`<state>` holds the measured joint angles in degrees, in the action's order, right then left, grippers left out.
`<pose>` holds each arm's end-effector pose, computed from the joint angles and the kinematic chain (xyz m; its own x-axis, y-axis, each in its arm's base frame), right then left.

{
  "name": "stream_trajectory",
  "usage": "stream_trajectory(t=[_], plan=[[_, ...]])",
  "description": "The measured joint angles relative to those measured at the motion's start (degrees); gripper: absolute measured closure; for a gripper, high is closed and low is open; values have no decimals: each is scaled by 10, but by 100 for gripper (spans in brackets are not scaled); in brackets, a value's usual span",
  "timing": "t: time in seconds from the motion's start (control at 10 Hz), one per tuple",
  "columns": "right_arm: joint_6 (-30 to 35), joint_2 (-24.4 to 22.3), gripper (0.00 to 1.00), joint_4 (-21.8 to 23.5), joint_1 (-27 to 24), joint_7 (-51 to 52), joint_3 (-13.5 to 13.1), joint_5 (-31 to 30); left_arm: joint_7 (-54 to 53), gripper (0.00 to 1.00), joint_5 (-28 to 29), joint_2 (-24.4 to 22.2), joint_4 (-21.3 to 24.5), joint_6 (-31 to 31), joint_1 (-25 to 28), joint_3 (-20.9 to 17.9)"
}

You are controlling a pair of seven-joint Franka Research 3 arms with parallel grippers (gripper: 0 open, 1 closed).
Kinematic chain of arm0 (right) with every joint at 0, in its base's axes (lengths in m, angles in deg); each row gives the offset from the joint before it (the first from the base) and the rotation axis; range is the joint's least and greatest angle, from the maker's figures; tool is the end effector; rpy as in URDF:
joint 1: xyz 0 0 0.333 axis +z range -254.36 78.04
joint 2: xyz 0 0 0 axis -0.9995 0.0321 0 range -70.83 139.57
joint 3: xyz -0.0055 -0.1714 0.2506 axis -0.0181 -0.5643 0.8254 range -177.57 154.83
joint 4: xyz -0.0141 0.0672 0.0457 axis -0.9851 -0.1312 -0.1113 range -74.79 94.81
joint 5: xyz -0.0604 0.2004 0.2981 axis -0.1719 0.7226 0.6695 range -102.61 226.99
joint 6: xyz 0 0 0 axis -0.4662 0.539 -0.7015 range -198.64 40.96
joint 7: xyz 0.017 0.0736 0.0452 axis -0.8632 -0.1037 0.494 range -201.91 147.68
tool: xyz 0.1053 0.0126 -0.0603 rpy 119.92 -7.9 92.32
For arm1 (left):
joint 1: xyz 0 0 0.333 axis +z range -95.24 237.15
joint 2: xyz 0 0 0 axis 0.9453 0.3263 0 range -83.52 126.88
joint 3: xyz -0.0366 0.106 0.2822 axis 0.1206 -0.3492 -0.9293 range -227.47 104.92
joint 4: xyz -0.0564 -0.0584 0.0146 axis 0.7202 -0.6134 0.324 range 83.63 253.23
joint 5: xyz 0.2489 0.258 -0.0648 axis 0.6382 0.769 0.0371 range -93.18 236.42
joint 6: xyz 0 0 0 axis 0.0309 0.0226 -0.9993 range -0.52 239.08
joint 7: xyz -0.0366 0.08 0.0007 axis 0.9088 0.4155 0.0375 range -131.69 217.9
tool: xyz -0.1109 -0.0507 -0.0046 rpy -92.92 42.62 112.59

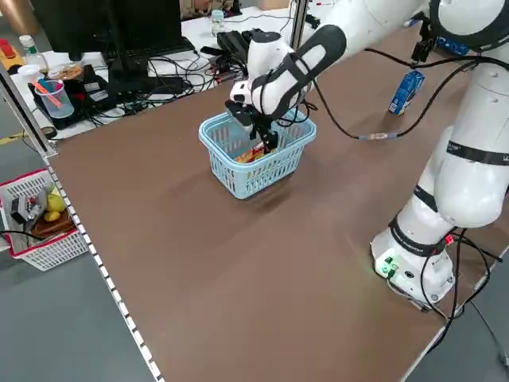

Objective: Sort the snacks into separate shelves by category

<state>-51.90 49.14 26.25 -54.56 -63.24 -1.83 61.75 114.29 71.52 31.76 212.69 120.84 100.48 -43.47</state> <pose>0.4255 0.3925 0.3581 0.9893 0.1211 -0.0810 0.1227 -0.9923 0.0146 0.4823 0.0980 0.2535 0.1177 0.9920 -0.0447 0.9925 -0.1161 0.0373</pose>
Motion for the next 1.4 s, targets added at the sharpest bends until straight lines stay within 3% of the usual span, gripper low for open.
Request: stream_trajectory(t=[0.3,0.6,0.7,0.9,1.2,1.4], plan=[[-14,0,0,1,-2,0,-5,-2,0,19,0,24,3,45,0,0],[-25,0,0,1,-9,0,-8,-4,0,35,0,35,3,57,0,0],[-27,0,0,1,-11,0,-8,-4,0,53,0,35,3,57,0,0],[-28,-2,0,1,-12,0,-9,-4,-1,67,0,35,2,57,0,0],[-29,-11,0,1,-16,0,-10,-4,-2,71,7,34,-1,48,0,1],[-29,-11,0,2,-15,0,-9,-4,-2,71,9,22,-17,-1,0,1]])
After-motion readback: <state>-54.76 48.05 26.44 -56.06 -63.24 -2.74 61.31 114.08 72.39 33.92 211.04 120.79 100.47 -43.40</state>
